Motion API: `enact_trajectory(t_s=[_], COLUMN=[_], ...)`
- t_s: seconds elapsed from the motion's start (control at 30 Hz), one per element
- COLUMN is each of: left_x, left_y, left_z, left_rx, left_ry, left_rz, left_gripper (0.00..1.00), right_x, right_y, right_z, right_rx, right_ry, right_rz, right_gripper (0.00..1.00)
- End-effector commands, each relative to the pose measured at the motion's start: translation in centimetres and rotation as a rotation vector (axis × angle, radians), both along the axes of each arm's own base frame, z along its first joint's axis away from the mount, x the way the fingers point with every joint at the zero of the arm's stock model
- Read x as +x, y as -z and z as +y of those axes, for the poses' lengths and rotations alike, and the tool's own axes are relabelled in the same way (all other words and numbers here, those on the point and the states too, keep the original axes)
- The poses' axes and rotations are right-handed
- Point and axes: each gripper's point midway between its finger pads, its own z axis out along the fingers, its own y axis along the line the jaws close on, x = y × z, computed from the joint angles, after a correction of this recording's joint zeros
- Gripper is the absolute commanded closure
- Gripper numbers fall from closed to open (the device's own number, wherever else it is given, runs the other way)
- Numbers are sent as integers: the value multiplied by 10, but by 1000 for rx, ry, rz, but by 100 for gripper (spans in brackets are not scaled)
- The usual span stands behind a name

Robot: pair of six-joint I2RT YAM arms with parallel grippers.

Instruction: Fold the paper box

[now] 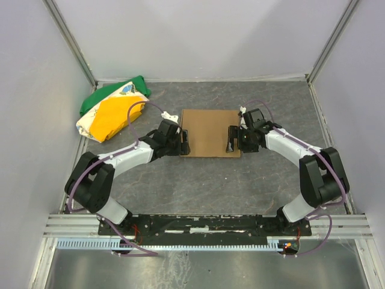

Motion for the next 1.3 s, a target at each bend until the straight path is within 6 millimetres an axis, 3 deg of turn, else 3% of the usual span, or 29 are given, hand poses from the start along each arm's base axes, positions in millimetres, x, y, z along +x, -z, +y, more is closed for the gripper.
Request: enact_trajectory(t_s=[0.0, 0.3, 0.53, 0.97, 1.27], left_x=[14, 14, 6, 0, 1], left_y=[-2, -6, -18, -67, -53], left_z=[-13, -27, -38, -38, -33], left_rx=[-45, -110, -176, -229, -173], left_ry=[-2, 34, 82, 90, 82], left_rz=[-46, -51, -45, -81, -55], left_gripper=[23, 26, 27, 27, 27], right_x=[10, 7, 2, -9, -10], right_y=[0, 1, -14, -46, -44], right_z=[7, 15, 23, 26, 22], right_rx=[19, 64, 121, 170, 139], right_ry=[-15, -35, -46, -52, -52], right_rz=[-42, -18, -22, -36, -30], right_gripper=[12, 13, 13, 14, 14])
